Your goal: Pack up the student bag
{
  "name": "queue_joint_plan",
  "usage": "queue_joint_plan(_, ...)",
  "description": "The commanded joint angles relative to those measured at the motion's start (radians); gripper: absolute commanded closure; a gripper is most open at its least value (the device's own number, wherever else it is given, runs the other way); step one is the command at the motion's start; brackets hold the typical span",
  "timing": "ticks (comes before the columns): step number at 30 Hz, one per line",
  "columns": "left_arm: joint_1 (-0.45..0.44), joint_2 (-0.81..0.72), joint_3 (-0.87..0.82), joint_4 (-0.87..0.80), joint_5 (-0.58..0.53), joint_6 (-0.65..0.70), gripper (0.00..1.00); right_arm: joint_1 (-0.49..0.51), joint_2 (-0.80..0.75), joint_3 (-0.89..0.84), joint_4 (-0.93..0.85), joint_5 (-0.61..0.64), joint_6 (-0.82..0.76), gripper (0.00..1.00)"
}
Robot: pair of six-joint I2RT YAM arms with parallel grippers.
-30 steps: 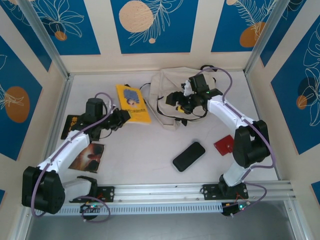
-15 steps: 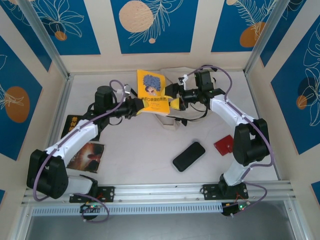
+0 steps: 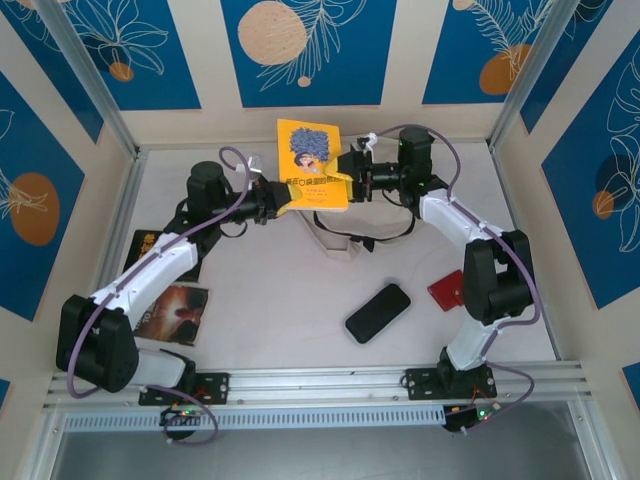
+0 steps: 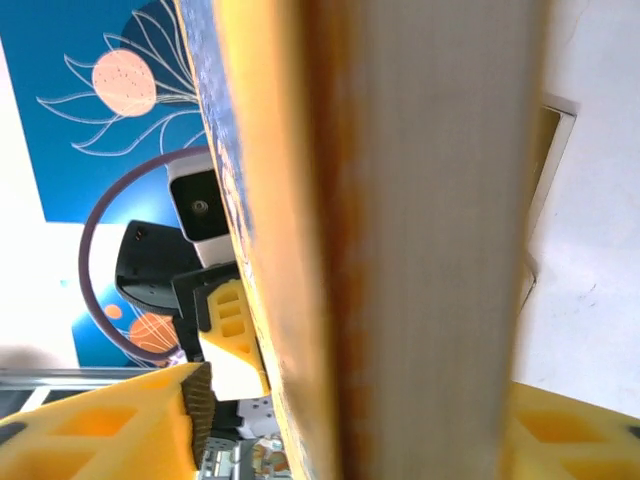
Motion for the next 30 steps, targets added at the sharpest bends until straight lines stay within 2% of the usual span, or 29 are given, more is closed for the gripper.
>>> queue_joint_plan(1, 0.0, -0.01, 0.032, 0.036, -0.023, 0.046, 1.0, -0.009, -0.027, -0.037, 0.129, -0.007, 0.118, 0.55)
queue_joint_plan(4, 0.003, -0.018, 0.012, 0.038, -0.063, 0.033, 1.0, -0.007, -0.044, -0.055, 0.122, 0.045, 0.123, 0.75)
queue_joint_plan(6, 0.003, -0.032, -0.004, 0.032, -0.112, 0.023, 0.88, 0.001, -0.052, -0.069, 0.124, 0.097, 0.135, 0.83)
queue_joint_plan(8, 0.001, -0.049, -0.032, 0.044, -0.179, -0.004, 0.69, 0.02, -0.057, -0.086, 0.159, 0.163, 0.165, 0.89)
queue_joint_plan(10, -0.006, -0.067, -0.057, 0.04, -0.253, -0.023, 0.59, 0.043, -0.068, -0.125, 0.226, 0.252, 0.213, 0.97)
queue_joint_plan(12, -0.008, -0.087, -0.083, 0.029, -0.332, -0.045, 0.47, 0.074, -0.103, -0.195, 0.262, 0.384, 0.253, 0.97)
queue_joint_plan(16, -0.026, -0.101, -0.131, 0.05, -0.419, -0.094, 0.38, 0.12, -0.108, -0.191, 0.247, 0.463, 0.256, 0.97)
queue_joint_plan(19, -0.056, -0.089, -0.161, 0.085, -0.465, -0.144, 0.36, 0.156, -0.092, -0.186, 0.232, 0.511, 0.273, 0.97)
queue_joint_plan(22, -0.093, -0.078, -0.194, 0.145, -0.53, -0.195, 0.39, 0.189, -0.074, -0.192, 0.235, 0.556, 0.29, 0.97)
queue_joint_plan(30, -0.124, -0.11, -0.275, 0.212, -0.678, -0.28, 0.68, 0.211, -0.064, -0.223, 0.165, 0.583, 0.26, 0.95)
